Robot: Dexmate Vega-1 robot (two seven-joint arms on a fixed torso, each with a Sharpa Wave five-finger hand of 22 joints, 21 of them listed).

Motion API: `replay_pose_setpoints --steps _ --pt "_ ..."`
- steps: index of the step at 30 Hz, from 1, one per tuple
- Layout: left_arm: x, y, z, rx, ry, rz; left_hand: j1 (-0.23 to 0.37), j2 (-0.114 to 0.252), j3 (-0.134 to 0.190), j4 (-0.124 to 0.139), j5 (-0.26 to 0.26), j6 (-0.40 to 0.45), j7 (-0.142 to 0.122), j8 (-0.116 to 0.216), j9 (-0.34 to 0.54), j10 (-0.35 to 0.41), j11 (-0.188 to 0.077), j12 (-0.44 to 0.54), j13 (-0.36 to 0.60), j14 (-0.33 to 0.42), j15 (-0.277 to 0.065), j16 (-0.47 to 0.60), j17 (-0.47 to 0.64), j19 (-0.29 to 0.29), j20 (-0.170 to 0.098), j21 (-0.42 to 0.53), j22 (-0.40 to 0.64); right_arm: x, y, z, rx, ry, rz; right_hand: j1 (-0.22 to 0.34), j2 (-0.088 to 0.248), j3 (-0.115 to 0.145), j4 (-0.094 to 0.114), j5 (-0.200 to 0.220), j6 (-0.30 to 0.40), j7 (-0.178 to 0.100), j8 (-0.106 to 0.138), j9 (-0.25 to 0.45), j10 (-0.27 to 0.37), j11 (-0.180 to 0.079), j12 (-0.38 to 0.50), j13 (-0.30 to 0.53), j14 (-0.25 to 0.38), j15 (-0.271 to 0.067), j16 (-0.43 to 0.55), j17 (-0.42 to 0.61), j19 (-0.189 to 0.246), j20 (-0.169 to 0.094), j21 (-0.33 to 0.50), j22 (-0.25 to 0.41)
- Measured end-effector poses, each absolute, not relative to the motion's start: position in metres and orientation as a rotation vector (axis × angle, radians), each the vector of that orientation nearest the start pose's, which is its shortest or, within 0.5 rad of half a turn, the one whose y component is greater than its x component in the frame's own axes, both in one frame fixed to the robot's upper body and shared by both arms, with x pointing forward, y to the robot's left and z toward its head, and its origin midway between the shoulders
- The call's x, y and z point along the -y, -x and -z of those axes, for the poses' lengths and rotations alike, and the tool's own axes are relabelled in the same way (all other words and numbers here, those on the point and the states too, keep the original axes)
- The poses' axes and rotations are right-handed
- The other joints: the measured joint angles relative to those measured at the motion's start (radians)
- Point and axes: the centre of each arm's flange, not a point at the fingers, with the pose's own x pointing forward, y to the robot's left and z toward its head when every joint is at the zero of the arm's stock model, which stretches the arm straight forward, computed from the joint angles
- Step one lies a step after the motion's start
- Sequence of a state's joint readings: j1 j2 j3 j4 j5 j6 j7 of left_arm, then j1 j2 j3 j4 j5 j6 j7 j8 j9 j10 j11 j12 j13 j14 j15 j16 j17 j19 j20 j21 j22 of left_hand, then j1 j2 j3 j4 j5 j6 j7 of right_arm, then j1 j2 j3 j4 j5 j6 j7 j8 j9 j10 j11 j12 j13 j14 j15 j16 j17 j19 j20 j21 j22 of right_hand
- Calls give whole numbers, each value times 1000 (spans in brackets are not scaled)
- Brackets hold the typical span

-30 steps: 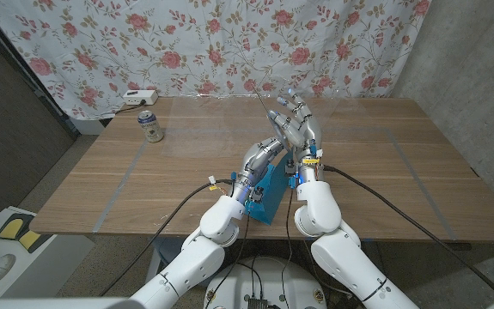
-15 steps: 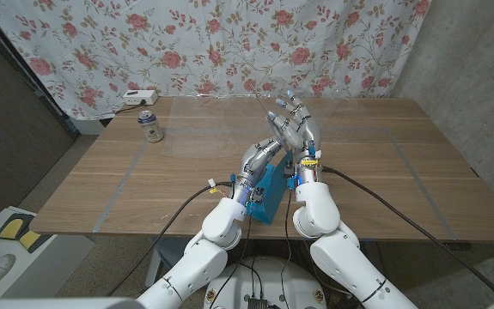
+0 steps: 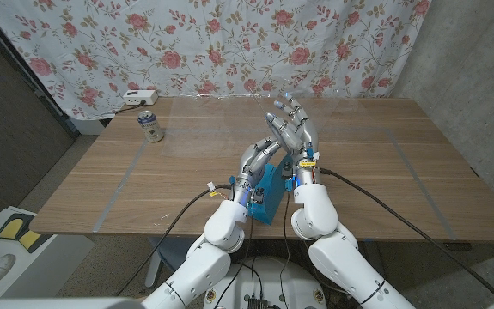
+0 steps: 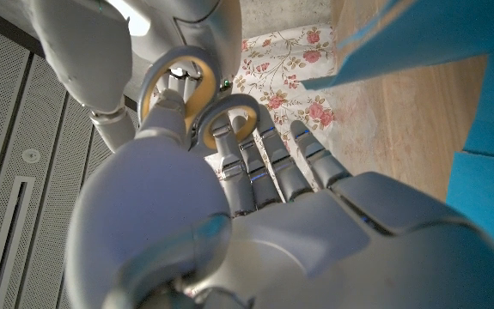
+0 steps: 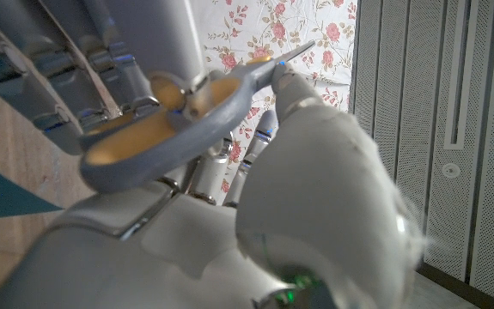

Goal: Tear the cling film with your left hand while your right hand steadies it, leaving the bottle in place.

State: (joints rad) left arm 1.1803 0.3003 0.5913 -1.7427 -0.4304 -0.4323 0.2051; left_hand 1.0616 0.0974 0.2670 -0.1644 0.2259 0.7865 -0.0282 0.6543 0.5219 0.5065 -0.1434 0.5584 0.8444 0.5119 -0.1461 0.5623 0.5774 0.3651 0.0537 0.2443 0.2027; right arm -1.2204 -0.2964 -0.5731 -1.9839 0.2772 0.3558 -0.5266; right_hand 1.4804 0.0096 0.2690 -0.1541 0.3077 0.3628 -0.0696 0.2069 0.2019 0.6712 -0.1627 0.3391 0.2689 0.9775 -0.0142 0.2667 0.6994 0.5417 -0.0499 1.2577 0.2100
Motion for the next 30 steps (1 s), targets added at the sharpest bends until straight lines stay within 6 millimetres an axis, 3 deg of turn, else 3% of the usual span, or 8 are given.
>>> replay_pose_setpoints --steps 2,7,8,22,30 --pt "-69 -508 98 709 273 421 10 -10 -13 0 6 -28 10 87 -1 -11 -11 57 0 14 -4 32 44 5 2 4 5 85 -461 41 829 -331 -187 0 0 0 0 0 0 0 0 0 0 0 0 0 2 2 0 0 0 0 0 -3" --pt "-70 -507 100 707 292 402 29 -26 -25 -4 7 -56 26 218 -2 -29 -28 158 0 39 -11 101 113 23 5 11 9 85 -460 41 827 -332 -187 0 0 0 0 0 0 0 0 0 0 0 0 0 2 2 -4 -1 0 0 0 -4" --pt "-70 -507 100 706 298 397 56 -14 -25 -4 7 -64 27 224 14 -41 -22 184 0 39 -11 109 122 23 5 11 9 85 -459 41 827 -333 -187 0 0 -1 1 0 0 0 0 0 0 0 0 0 2 2 -4 -1 0 0 0 -4" --pt "-71 -505 105 694 338 351 77 -14 -55 5 9 -79 31 286 14 -53 -17 244 1 61 -26 219 208 46 6 32 20 84 -460 43 821 -330 -185 0 0 4 -4 5 0 0 0 0 0 0 0 0 0 0 -2 -1 -7 0 1 -9" --pt "-71 -504 106 689 362 313 90 -22 -86 10 9 -37 -11 315 14 -27 8 275 1 91 -24 299 243 86 -4 55 28 84 -460 43 822 -326 -186 0 1 7 -2 5 0 0 0 0 0 0 0 0 2 2 -3 -1 -9 2 1 -9"
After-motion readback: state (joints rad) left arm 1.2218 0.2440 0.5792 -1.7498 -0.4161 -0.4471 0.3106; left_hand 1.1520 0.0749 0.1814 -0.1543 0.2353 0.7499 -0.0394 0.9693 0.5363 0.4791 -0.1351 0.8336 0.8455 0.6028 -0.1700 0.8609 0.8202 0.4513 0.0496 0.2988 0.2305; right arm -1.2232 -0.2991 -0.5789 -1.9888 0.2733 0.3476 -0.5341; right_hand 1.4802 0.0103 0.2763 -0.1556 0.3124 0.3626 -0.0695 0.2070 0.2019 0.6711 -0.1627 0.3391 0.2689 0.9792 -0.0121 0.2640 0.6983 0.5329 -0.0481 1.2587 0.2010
